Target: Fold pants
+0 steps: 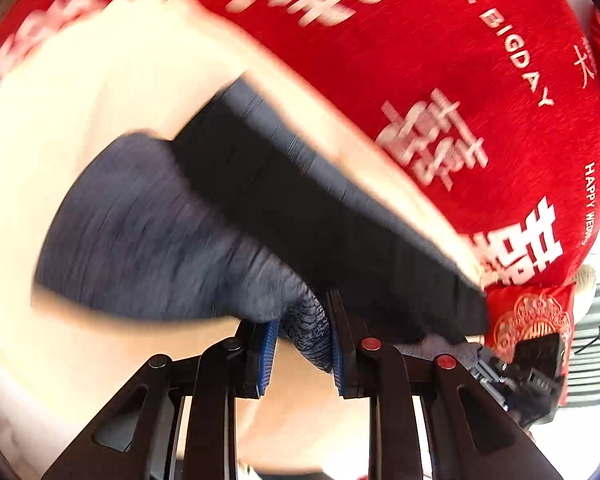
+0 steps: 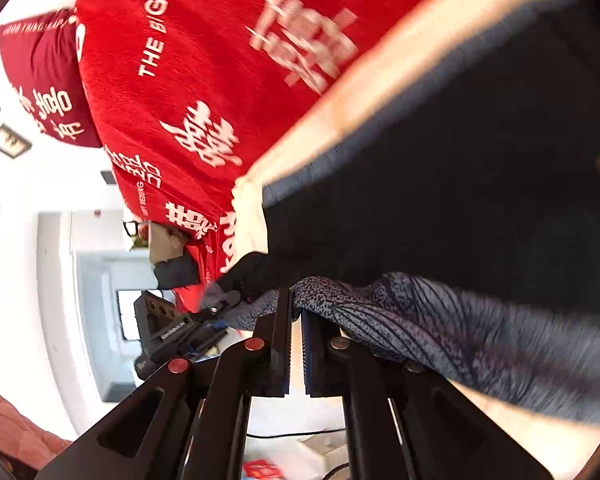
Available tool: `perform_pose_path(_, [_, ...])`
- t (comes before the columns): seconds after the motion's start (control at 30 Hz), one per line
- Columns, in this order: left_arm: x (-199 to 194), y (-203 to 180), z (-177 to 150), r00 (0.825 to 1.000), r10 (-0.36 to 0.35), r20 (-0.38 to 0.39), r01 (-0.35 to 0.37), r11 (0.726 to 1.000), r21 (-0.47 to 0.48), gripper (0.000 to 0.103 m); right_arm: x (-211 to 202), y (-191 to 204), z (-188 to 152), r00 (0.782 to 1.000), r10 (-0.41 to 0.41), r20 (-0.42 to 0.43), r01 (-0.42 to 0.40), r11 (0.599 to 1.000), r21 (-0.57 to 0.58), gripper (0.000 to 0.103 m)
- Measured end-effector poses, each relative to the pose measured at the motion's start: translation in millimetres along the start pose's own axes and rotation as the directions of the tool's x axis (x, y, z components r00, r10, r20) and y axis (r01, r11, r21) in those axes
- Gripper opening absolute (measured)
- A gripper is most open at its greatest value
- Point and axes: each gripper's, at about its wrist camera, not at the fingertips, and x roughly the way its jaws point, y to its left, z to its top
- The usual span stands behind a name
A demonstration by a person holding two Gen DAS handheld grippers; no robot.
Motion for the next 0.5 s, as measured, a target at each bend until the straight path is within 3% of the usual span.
perform_pose_path(0.13, [41.7, -25.4, 62.5, 0.999, 0.035, 0.041, -0.038, 0.997, 0.071, 0.025, 19.8, -2.7, 77.2, 0.999, -0.053, -0.014, 0.052, 0.997, -0.058, 0.005])
perform_pose_path(0.27, [98.1, -23.5, 95.7, 0.996, 0.093, 0.004, -0.093, 0.993, 0.073, 0.025, 63.7, -37.5, 132.5, 0.976, -0.203, -0.077, 0.2, 0.979, -0.046, 0.007])
perform_pose_path(0.37, [128.7, -18.3, 105.2, 0.986, 0.165, -0.034, -0.164, 0.986, 0.035, 0.026, 87.6, -60.6, 149.5, 0.954, -0.276, -0.113, 0.273, 0.961, -0.045, 0.007])
perform_pose_path(0.47, [118.7, -15.2, 107.9, 0.99, 0.13, -0.054, -0.13, 0.991, -0.007, 0.028, 91.1, -63.8, 153.9, 0.949, -0.292, -0.12, 0.289, 0.956, -0.04, 0.008])
perform_pose_path(0.5, [108.1, -16.0, 108.1, 0.991, 0.122, -0.053, -0.123, 0.992, -0.006, 0.031, 90.1, -61.5, 154.0, 0.947, -0.295, -0.129, 0.291, 0.955, -0.05, 0.015])
